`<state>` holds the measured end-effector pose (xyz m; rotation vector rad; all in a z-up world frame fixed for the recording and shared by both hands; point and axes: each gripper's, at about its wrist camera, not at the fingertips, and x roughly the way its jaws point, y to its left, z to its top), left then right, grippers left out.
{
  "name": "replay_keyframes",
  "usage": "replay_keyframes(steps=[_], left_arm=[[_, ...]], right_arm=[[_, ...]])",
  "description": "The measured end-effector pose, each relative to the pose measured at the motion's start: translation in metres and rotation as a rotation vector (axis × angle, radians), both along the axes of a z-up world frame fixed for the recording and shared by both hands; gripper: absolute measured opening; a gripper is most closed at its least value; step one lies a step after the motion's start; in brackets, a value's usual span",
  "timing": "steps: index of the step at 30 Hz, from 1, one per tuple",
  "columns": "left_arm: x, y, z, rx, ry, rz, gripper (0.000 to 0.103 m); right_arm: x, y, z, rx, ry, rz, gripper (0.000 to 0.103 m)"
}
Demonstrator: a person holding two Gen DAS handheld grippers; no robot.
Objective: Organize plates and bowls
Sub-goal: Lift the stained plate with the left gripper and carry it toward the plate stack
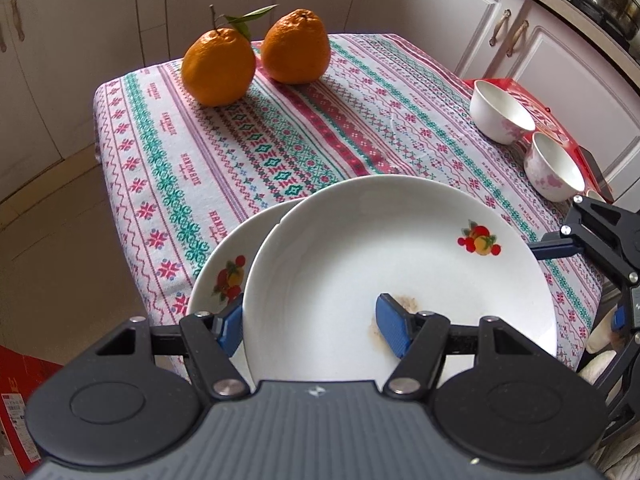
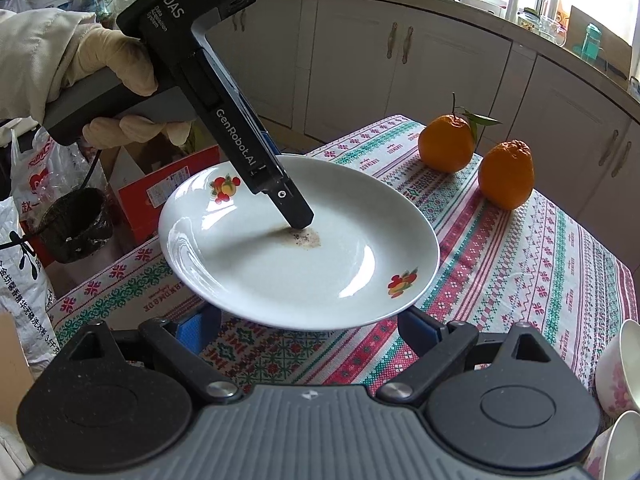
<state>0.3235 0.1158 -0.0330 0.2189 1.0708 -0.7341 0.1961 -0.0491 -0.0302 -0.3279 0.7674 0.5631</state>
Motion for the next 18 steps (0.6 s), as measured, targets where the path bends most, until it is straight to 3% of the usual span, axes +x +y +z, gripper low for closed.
replay_keyframes(steps=[18], left_arm=[[-0.0010, 0.0093, -0.0029, 0.015, 0.005, 0.021, 0.067]], right_arm=[[0.0015, 0.0055, -0.0021, -0.009, 0.004, 0.015, 0.097]])
